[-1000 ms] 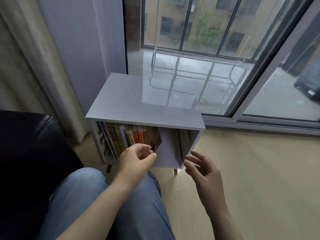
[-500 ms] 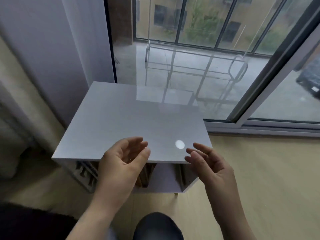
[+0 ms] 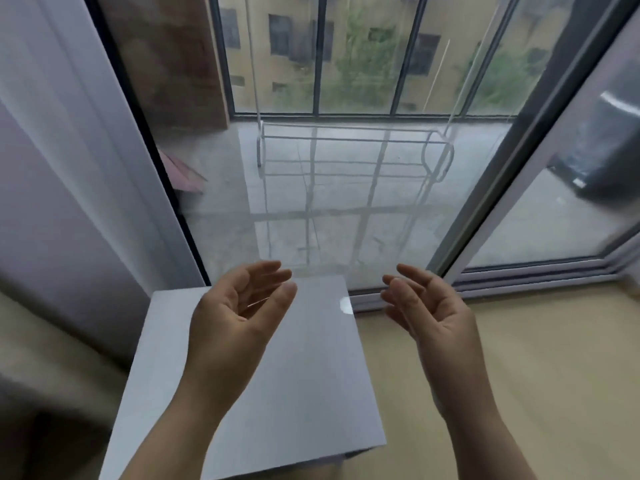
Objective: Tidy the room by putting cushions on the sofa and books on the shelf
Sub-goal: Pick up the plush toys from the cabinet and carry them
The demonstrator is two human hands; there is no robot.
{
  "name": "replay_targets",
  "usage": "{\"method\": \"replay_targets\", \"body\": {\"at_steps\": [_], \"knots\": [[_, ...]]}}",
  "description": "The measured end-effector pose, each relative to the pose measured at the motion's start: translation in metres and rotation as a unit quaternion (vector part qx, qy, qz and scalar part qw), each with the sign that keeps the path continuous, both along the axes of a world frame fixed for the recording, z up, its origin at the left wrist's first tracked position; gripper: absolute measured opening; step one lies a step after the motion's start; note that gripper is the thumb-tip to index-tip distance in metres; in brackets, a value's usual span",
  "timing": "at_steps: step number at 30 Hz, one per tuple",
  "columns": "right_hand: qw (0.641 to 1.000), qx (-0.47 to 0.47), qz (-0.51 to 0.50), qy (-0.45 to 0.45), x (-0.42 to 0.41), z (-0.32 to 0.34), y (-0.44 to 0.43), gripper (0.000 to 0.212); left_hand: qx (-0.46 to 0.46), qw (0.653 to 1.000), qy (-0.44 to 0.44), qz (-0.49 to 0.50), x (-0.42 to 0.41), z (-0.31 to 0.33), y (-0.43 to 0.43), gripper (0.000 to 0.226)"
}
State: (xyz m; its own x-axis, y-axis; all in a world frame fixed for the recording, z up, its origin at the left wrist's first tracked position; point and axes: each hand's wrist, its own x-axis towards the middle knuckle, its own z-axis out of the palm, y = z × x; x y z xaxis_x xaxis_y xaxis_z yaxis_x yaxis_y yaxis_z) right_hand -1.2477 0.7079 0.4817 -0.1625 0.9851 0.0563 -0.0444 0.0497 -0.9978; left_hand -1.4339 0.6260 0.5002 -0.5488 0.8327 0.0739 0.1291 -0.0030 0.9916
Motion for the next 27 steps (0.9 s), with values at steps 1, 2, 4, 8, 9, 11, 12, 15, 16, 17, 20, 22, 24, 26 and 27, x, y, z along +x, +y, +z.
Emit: {"method": "replay_targets", "body": {"at_steps": [1,2,4,8,9,11,12,15,16,17,20,22,24,26,27], "knots": [[1.0,0.011,-0.011,0.001,0.007,0.02,0.002,0.052,0.007,1.0,0.003,-0.008,0.005,0.02,0.004,0.04],[1.0,0.014,-0.024,0.002,0.019,0.054,0.005,0.061,0.011,1.0,0.001,-0.02,0.014,0.053,0.012,0.04],[0.999,0.015,-0.052,0.001,0.044,0.112,0.006,0.069,0.017,0.999,0.0,-0.042,0.033,0.111,0.019,0.038],[0.996,0.03,-0.086,0.001,0.099,0.225,0.003,0.059,0.04,0.995,-0.003,-0.096,0.081,0.222,0.037,0.037],[0.994,0.033,-0.101,-0.003,0.118,0.252,0.002,0.061,0.042,0.993,-0.002,-0.111,0.096,0.247,0.044,0.038],[0.991,0.044,-0.126,-0.016,0.157,0.303,-0.004,0.064,0.054,0.989,0.002,-0.139,0.131,0.296,0.053,0.034],[0.989,0.052,-0.136,-0.024,0.173,0.326,-0.007,0.063,0.06,0.987,0.004,-0.148,0.147,0.317,0.057,0.029],[0.982,0.077,-0.17,-0.028,0.231,0.378,-0.02,0.055,0.085,0.978,0.023,-0.191,0.203,0.368,0.066,0.023],[0.98,0.082,-0.18,-0.023,0.252,0.392,-0.027,0.053,0.097,0.974,0.025,-0.206,0.226,0.379,0.067,0.023],[0.977,0.093,-0.189,-0.027,0.271,0.401,-0.033,0.053,0.107,0.969,0.029,-0.222,0.247,0.389,0.066,0.022],[0.968,0.103,-0.228,-0.025,0.33,0.422,-0.048,0.051,0.127,0.96,0.021,-0.248,0.31,0.404,0.066,0.019],[0.962,0.109,-0.248,-0.028,0.363,0.433,-0.054,0.047,0.128,0.958,0.012,-0.258,0.344,0.411,0.068,0.019],[0.953,0.118,-0.277,-0.027,0.396,0.446,-0.06,0.048,0.133,0.951,0.012,-0.279,0.378,0.42,0.073,0.019],[0.945,0.127,-0.3,-0.029,0.428,0.454,-0.065,0.051,0.142,0.942,0.019,-0.302,0.414,0.431,0.079,0.019],[0.942,0.13,-0.309,-0.031,0.444,0.455,-0.067,0.052,0.145,0.938,0.019,-0.314,0.432,0.434,0.083,0.019]]}}
